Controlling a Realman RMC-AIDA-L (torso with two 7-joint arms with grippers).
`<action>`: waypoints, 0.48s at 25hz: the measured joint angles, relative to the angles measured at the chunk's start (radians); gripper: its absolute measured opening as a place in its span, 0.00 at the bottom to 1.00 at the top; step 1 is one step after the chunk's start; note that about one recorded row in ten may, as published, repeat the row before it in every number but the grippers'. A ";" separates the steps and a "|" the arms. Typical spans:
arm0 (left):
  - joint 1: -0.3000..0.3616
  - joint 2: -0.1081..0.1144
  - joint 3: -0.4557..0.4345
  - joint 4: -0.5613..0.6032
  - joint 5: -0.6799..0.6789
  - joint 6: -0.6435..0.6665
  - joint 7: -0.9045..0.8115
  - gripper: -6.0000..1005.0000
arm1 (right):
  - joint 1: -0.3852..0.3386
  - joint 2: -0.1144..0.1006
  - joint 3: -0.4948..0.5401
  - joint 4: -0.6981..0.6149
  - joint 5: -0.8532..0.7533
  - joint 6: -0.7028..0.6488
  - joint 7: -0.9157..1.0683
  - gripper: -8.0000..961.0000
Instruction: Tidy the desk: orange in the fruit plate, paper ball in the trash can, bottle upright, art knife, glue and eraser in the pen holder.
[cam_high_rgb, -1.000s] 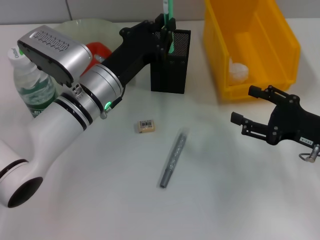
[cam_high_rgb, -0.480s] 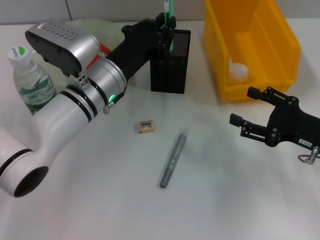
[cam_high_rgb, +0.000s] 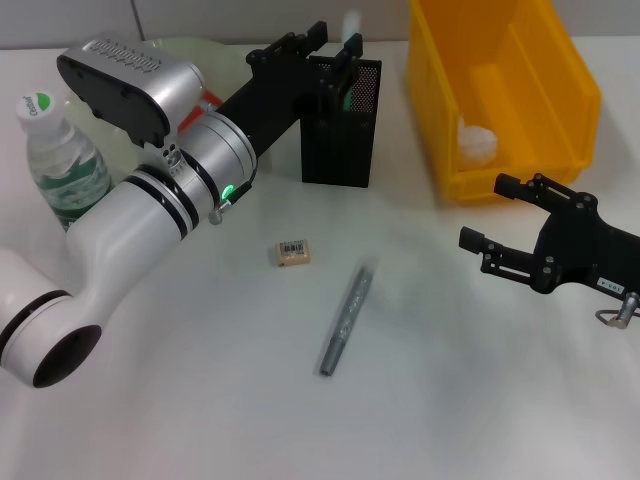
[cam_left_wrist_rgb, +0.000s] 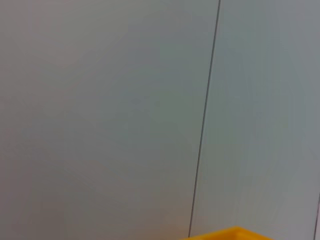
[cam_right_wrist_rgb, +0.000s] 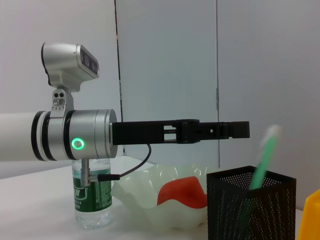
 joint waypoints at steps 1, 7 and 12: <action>0.001 0.000 -0.001 0.000 0.000 0.000 0.000 0.30 | 0.000 0.000 0.000 0.000 0.000 0.000 0.000 0.85; 0.002 0.000 -0.002 -0.003 0.000 0.002 -0.005 0.52 | 0.000 0.000 0.001 0.000 0.000 -0.001 0.001 0.85; 0.018 0.001 -0.001 -0.001 0.017 0.049 -0.057 0.76 | 0.000 0.000 0.002 0.000 -0.001 0.000 0.001 0.85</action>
